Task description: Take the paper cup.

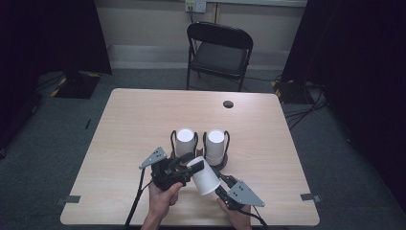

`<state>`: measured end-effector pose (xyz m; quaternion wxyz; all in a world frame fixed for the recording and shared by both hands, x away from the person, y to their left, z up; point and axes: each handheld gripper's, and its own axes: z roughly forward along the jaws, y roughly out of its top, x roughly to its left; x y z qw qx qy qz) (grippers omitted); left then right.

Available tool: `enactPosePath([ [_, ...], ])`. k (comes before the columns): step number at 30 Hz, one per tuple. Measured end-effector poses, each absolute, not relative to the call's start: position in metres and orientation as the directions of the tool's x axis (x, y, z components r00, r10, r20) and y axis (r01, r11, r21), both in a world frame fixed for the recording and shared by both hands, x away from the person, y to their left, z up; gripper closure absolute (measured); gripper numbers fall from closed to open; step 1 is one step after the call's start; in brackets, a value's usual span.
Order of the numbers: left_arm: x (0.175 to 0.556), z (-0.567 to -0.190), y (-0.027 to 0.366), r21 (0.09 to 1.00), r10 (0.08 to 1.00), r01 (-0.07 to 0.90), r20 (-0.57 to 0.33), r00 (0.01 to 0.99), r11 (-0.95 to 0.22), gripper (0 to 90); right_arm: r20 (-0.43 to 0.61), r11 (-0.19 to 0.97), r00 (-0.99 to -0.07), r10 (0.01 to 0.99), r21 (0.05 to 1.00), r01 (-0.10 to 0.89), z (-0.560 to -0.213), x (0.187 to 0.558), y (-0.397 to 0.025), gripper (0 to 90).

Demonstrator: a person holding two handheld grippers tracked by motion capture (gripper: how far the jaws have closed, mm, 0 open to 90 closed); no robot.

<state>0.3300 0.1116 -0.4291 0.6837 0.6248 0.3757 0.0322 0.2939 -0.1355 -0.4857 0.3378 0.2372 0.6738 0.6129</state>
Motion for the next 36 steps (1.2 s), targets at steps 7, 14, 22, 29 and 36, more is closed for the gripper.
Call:
enactPosePath([
  [7, 0.331, -0.428, 0.116, 0.891, 0.548, 0.404, -0.448, 0.706, 0.207, 34.9, -0.155, 0.135, -0.663, 0.732, 0.988, -0.082, -0.485, 0.295, -0.137, 87.8],
  [14, 0.33, -0.426, 0.117, 0.921, 0.589, 0.352, -0.38, 0.713, 0.168, 33.4, -0.141, 0.15, -0.667, 0.732, 0.988, -0.043, -0.485, 0.296, -0.138, 88.0],
  [22, 0.33, -0.428, 0.12, 0.946, 0.649, 0.296, -0.307, 0.696, 0.13, 30.4, -0.116, 0.176, -0.661, 0.741, 0.984, 0.024, -0.481, 0.298, -0.142, 88.1],
  [29, 0.332, -0.431, 0.126, 0.955, 0.711, 0.272, -0.275, 0.647, 0.122, 26.7, -0.079, 0.183, -0.65, 0.756, 0.979, 0.094, -0.475, 0.305, -0.144, 88.2],
  [36, 0.33, -0.436, 0.133, 0.966, 0.741, 0.242, -0.231, 0.631, 0.095, 23.6, -0.04, 0.18, -0.651, 0.758, 0.972, 0.15, -0.47, 0.308, -0.15, 88.3],
])
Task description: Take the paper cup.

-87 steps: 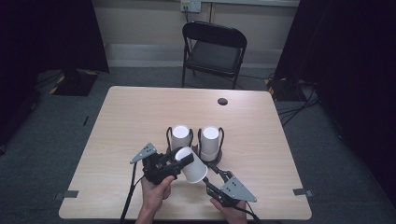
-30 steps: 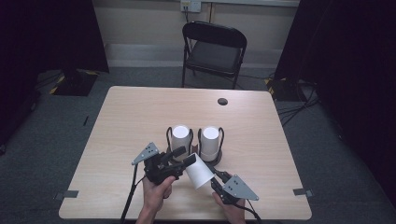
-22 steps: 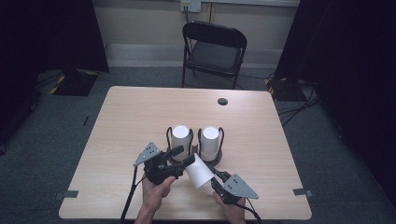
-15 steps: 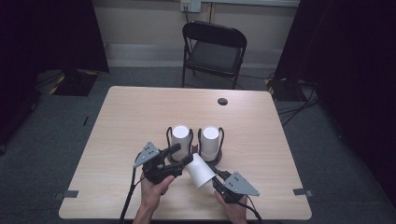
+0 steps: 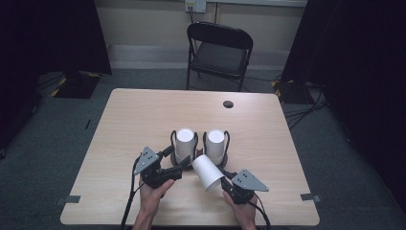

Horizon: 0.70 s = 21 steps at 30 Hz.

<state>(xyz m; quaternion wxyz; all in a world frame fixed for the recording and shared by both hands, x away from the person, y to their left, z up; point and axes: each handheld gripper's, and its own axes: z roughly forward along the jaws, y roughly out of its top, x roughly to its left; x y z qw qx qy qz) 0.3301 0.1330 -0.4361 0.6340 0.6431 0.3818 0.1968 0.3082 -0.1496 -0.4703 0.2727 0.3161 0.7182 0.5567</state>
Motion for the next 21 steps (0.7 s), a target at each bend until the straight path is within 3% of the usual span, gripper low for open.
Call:
enactPosePath([
  [21, 0.32, -0.448, 0.133, 0.985, 0.715, 0.154, -0.055, 0.697, -0.075, 19.6, 0.012, 0.263, -0.695, 0.719, 0.921, 0.287, -0.462, 0.315, -0.157, 88.3],
])
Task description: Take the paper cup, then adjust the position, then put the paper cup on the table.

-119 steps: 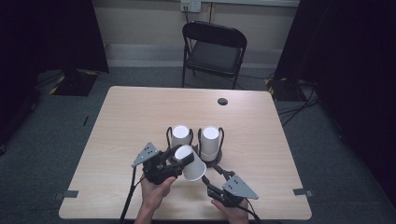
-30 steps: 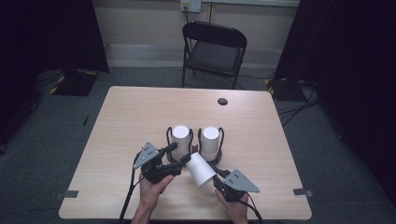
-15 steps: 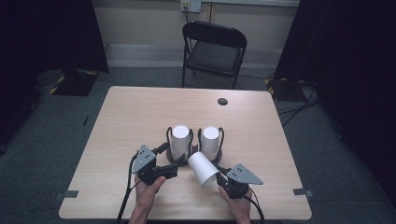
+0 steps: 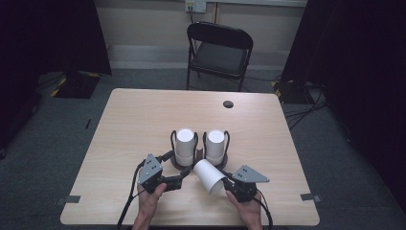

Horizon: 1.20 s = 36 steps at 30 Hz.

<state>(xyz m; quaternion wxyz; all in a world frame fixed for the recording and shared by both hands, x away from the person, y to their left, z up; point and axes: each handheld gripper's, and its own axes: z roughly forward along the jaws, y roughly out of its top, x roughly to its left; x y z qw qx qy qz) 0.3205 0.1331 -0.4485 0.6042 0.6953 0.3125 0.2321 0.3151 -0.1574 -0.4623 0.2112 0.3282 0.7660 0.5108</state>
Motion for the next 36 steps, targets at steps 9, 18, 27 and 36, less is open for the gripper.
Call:
enactPosePath([
  [9, 0.318, -0.454, 0.133, 0.983, 0.705, 0.14, -0.018, 0.709, -0.116, 19.4, 0.009, 0.306, -0.711, 0.703, 0.899, 0.314, -0.456, 0.319, -0.159, 88.3],
  [18, 0.316, -0.459, 0.13, 0.975, 0.686, 0.135, 0.024, 0.727, -0.177, 19.0, 0.036, 0.354, -0.736, 0.676, 0.86, 0.367, -0.45, 0.327, -0.16, 88.4],
  [27, 0.316, -0.463, 0.129, 0.968, 0.654, 0.117, 0.06, 0.754, -0.223, 18.3, 0.038, 0.376, -0.752, 0.658, 0.849, 0.372, -0.445, 0.333, -0.159, 88.4],
  [36, 0.312, -0.463, 0.121, 0.957, 0.614, 0.094, 0.098, 0.783, -0.273, 15.8, 0.089, 0.399, -0.758, 0.646, 0.807, 0.435, -0.439, 0.338, -0.159, 88.4],
])
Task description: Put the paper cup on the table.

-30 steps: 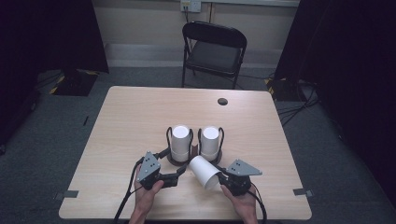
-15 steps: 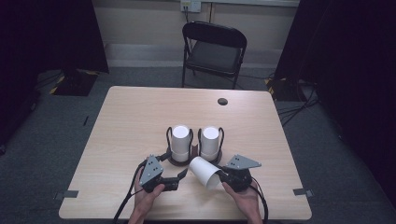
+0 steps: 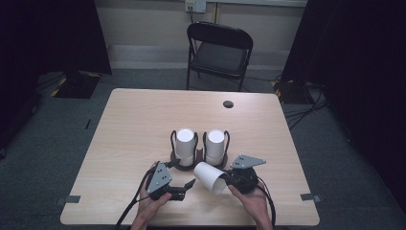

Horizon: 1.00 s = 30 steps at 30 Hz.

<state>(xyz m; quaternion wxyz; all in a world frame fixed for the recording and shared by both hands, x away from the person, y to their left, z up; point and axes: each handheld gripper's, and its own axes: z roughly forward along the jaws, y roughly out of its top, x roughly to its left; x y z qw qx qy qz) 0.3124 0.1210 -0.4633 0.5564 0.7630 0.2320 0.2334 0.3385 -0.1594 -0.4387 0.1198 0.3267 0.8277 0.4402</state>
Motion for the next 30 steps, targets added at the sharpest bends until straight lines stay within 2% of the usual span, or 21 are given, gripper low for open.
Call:
enactPosePath([
  [17, 0.303, -0.467, 0.102, 0.934, 0.509, 0.048, 0.148, 0.848, -0.353, 15.5, 0.114, 0.474, -0.782, 0.612, 0.739, 0.478, -0.431, 0.343, -0.156, 88.4],
  [24, 0.298, -0.467, 0.091, 0.903, 0.455, -0.016, 0.232, 0.859, -0.429, 15.5, 0.128, 0.504, -0.795, 0.594, 0.711, 0.49, -0.432, 0.345, -0.15, 88.4],
  [30, 0.296, -0.468, 0.083, 0.887, 0.422, -0.048, 0.266, 0.867, -0.46, 14.8, 0.135, 0.519, -0.8, 0.585, 0.695, 0.497, -0.432, 0.346, -0.146, 88.5],
])
